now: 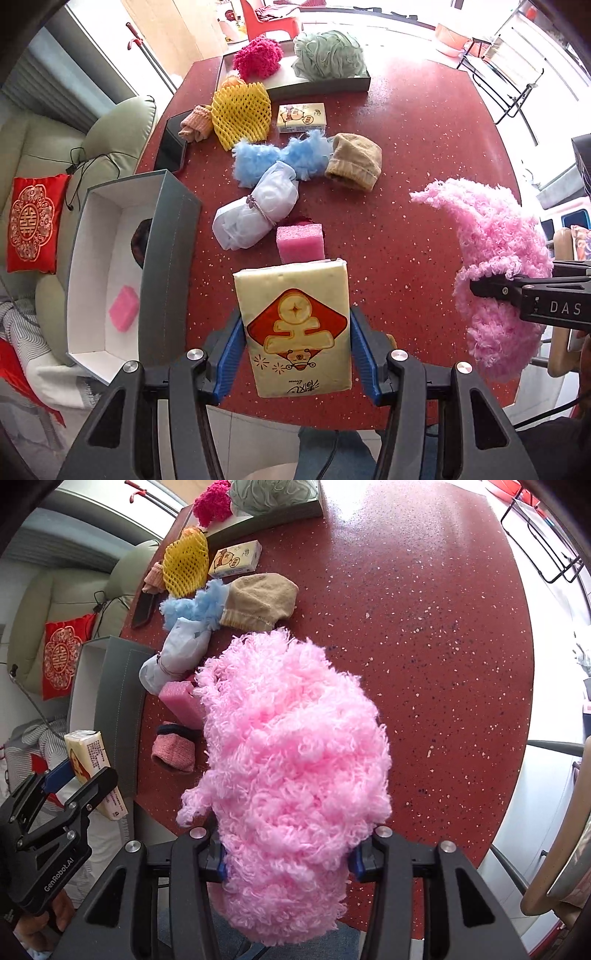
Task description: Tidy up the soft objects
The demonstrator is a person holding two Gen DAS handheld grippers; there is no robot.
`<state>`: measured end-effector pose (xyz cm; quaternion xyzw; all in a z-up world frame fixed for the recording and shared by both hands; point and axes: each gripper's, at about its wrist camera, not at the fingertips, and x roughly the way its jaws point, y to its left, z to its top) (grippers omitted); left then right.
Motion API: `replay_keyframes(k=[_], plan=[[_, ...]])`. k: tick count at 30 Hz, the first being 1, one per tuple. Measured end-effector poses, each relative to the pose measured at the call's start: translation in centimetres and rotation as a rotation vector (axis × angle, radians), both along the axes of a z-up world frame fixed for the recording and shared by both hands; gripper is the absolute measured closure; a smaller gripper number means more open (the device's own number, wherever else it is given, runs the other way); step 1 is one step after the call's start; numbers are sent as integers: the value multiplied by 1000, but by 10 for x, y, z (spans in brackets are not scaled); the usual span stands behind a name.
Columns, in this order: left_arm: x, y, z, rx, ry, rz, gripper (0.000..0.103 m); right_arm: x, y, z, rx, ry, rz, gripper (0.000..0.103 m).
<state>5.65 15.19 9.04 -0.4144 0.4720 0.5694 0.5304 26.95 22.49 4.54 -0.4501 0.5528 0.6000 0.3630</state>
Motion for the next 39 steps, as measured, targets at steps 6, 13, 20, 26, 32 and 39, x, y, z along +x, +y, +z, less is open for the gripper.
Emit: replay_keyframes(k=[6,13,20,26,32,39], plan=[[-6,-7,-2,-7,-1,12,48,-7,-4,-9,-21,4,-12,53],[-11,-12,-1,-3,6,19,48,-11,-7,-9,-19,5,-16,53],[-16,-17,0,0,7,35,48,-17,-9,-8,-16,7,-3,53],[-17,-19,1,1,6,36,48,-20,-10,-8,-12,4,7,53],[-17,-19,1,2,6,36,48,-21,-10,-8,-13,4,9,53],[-20,-22,2,6,5,45,48,-26,-10,-7,-8,2,19,53]])
